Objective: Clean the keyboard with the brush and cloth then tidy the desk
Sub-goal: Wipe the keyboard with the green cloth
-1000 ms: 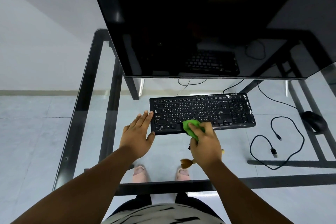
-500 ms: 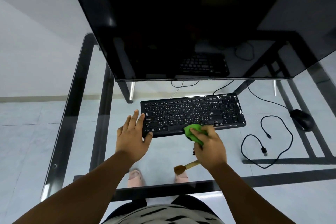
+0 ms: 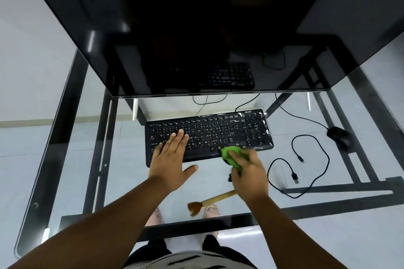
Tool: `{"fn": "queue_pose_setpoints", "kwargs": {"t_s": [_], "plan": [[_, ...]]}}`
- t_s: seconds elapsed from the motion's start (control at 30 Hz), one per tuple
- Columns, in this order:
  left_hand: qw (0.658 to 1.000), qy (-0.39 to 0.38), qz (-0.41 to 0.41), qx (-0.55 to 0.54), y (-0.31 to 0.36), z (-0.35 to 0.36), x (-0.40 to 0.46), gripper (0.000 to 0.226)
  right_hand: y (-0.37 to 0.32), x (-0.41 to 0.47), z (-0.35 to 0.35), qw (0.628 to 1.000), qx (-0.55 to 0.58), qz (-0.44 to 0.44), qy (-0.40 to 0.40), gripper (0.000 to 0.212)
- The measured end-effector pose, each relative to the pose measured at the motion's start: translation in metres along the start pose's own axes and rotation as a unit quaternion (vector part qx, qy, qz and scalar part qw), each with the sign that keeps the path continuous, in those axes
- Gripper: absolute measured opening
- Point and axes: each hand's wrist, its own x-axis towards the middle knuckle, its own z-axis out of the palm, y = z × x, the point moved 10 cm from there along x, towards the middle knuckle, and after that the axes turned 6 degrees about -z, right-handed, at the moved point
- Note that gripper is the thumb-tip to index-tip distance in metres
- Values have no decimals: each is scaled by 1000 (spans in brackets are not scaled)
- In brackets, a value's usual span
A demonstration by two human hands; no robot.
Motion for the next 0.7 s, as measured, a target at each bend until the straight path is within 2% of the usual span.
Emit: {"fn": "queue_pose_setpoints", "kwargs": {"t_s": [0.07,0.13,0.37,0.47,0.57,0.7], "plan": [[1000,-6,10,0,11,3,3,89,-21,0,12,997,-25,-59,-45,47],[1000,-10,17,-4,19,6,5,89,-21,0,13,995,-35,-70,-56,47],[1000,-2,5,9,26,7,6,86,63,-2,-28,993,9,99,64,47],[1000,15,-13,10,32,4,6,87,53,7,-25,996,16,56,63,48],[1000,19,-21,11,39,4,8,88,42,8,-18,1000,5,16,23,48],[999,16,-19,31,43,6,12,89,74,5,-32,996,6,74,47,46]]}}
